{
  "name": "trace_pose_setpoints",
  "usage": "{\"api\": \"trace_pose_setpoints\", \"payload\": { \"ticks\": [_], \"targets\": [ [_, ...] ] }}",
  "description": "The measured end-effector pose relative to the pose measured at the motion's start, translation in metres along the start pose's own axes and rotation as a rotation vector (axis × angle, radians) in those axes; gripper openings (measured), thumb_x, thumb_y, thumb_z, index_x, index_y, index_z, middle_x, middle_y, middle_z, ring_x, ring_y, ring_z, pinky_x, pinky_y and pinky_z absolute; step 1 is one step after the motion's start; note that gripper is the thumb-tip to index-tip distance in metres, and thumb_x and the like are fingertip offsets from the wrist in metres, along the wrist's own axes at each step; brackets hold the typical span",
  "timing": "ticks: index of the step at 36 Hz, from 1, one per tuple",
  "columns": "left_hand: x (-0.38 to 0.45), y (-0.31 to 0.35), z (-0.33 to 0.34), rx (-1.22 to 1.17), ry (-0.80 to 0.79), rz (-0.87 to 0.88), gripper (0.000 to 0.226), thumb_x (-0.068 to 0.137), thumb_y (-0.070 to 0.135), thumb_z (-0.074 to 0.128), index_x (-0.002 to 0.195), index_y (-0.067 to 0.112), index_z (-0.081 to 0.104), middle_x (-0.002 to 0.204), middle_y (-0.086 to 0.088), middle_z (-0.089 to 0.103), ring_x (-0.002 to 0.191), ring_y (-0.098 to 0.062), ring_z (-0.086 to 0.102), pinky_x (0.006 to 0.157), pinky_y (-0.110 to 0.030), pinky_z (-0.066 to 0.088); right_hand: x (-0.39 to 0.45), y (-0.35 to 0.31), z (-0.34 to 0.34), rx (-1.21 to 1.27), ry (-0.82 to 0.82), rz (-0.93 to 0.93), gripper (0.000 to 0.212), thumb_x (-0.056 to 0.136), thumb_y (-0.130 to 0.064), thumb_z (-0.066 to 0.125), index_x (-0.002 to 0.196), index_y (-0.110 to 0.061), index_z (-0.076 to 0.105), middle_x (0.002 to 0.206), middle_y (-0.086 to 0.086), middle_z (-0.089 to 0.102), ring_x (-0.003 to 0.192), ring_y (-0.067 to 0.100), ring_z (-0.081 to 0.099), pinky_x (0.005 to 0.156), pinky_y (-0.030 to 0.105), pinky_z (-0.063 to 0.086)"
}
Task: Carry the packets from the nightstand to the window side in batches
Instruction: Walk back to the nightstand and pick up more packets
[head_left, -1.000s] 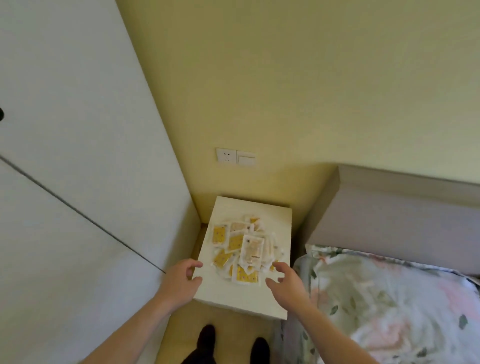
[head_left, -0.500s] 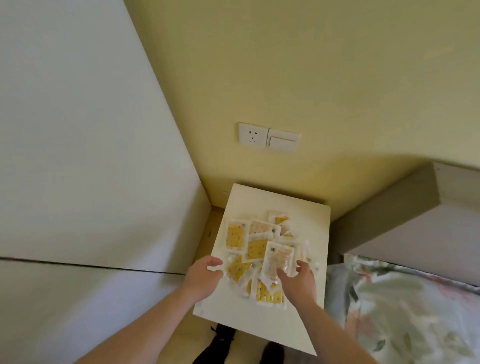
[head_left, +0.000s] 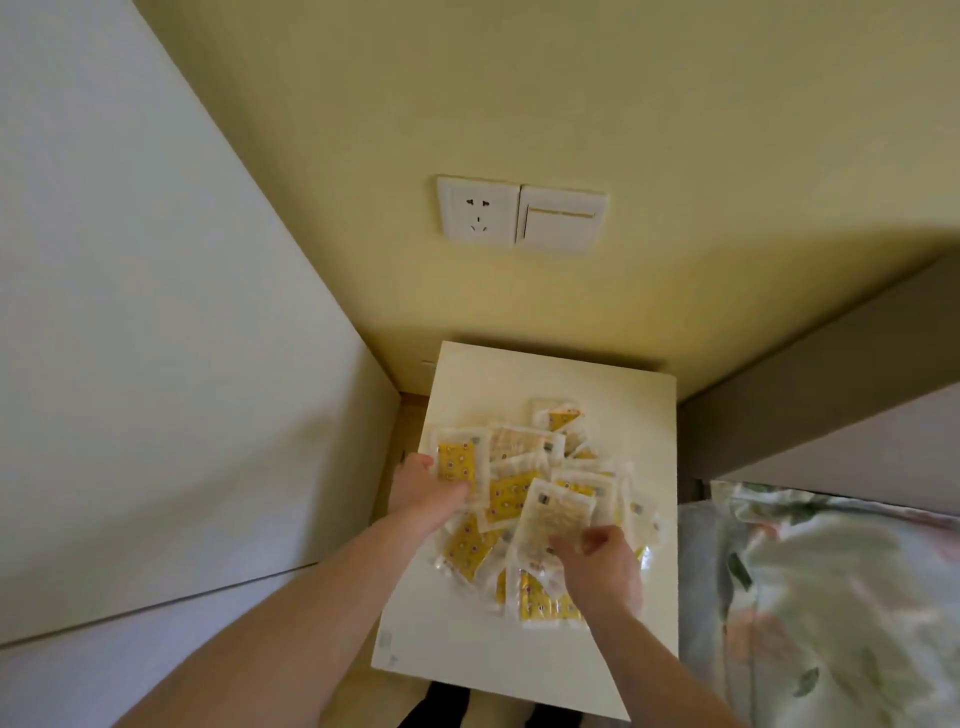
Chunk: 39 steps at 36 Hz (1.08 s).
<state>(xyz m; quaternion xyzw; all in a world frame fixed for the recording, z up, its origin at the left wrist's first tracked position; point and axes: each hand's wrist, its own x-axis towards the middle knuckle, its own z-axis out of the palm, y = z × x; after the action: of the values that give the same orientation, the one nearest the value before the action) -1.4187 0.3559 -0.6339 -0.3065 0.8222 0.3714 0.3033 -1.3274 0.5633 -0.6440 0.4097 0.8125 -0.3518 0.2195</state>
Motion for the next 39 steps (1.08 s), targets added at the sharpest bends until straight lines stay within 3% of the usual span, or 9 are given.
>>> {"api": "trace_pose_setpoints", "payload": {
  "ticks": [5,12,16,20,25,33,35,37,39],
  "targets": [
    [0.012,0.002,0.017,0.096,0.054,-0.06,0.095,0.063,0.051,0.086,0.139,0.013,0.043,0.138,-0.006,0.048,0.122,-0.027,0.055,0.093,-0.038,0.053,-0.002,0.006,0.003,0.016,0.016,0.005,0.022,0.086,-0.036,0.074,0.102,-0.025,0.064,0.089,-0.01,0.066,0.073,0.009,0.063,0.06,0.027,0.05],
    [0.017,0.001,0.029,0.11,0.144,-0.101,0.106,0.051,0.05,0.096,0.132,0.01,0.04,0.131,-0.009,0.053,0.117,-0.031,0.058,0.089,-0.045,0.056,-0.008,0.014,0.012,0.088,0.082,0.035,0.055,0.079,-0.043,0.076,0.118,-0.023,0.042,0.111,-0.006,0.053,0.09,0.021,0.063,0.071,0.036,0.052],
    [0.014,-0.005,0.027,0.013,0.103,-0.087,0.074,0.066,0.029,0.09,0.123,0.014,0.046,0.105,0.0,0.061,0.088,-0.025,0.065,0.06,-0.031,0.05,-0.007,0.018,0.017,0.111,0.066,0.074,0.063,0.075,-0.046,0.083,0.115,-0.02,0.043,0.111,-0.006,0.051,0.096,0.022,0.062,0.075,0.038,0.054],
    [0.007,-0.02,0.019,-0.039,0.102,0.015,0.01,0.08,0.02,0.072,0.083,0.021,0.062,0.083,0.002,0.068,0.076,-0.021,0.066,0.063,-0.03,0.051,-0.012,0.02,0.014,0.161,-0.022,0.116,0.045,0.078,-0.041,0.081,0.103,-0.021,0.05,0.092,-0.007,0.063,0.077,0.012,0.064,0.065,0.032,0.053],
    [-0.022,-0.028,-0.001,-0.096,0.026,0.136,0.012,0.088,0.024,0.067,0.076,0.021,0.066,0.074,-0.001,0.067,0.07,-0.02,0.061,0.056,-0.028,0.041,-0.027,0.026,0.0,0.116,-0.103,0.04,0.019,0.087,-0.037,0.072,0.087,-0.02,0.063,0.084,-0.003,0.068,0.074,0.014,0.067,0.065,0.033,0.059],
    [-0.045,-0.028,-0.018,-0.206,-0.133,0.237,0.003,0.088,0.025,0.074,0.087,0.023,0.076,0.08,0.006,0.076,0.073,-0.006,0.07,0.061,-0.019,0.047,-0.017,0.011,-0.034,0.155,0.081,-0.076,0.034,0.091,-0.039,0.07,0.075,-0.013,0.055,0.109,0.006,0.059,0.075,0.014,0.058,0.064,0.03,0.048],
    [-0.045,-0.027,-0.016,-0.219,-0.144,0.24,0.003,0.088,0.025,0.075,0.091,0.026,0.076,0.082,0.007,0.076,0.076,-0.006,0.071,0.061,-0.016,0.047,-0.007,0.001,-0.03,0.12,0.055,-0.048,0.026,0.092,-0.036,0.07,0.093,-0.011,0.063,0.125,0.006,0.054,0.077,0.017,0.056,0.069,0.028,0.046],
    [-0.043,-0.026,-0.012,-0.198,-0.162,0.26,0.004,0.087,0.026,0.076,0.091,0.027,0.075,0.083,0.006,0.076,0.078,-0.009,0.071,0.062,-0.016,0.047,-0.002,-0.008,-0.024,0.094,0.036,0.003,0.042,0.092,-0.035,0.069,0.121,-0.006,0.062,0.133,0.005,0.045,0.085,0.02,0.055,0.076,0.029,0.046],
    [-0.039,-0.024,-0.007,-0.137,-0.182,0.31,0.002,0.086,0.027,0.077,0.088,0.029,0.076,0.083,0.004,0.075,0.079,-0.012,0.07,0.062,-0.018,0.047,0.002,-0.012,-0.016,0.106,0.048,0.047,0.049,0.09,-0.038,0.071,0.127,-0.008,0.059,0.128,0.003,0.043,0.085,0.024,0.06,0.076,0.032,0.052]
  ]
}}
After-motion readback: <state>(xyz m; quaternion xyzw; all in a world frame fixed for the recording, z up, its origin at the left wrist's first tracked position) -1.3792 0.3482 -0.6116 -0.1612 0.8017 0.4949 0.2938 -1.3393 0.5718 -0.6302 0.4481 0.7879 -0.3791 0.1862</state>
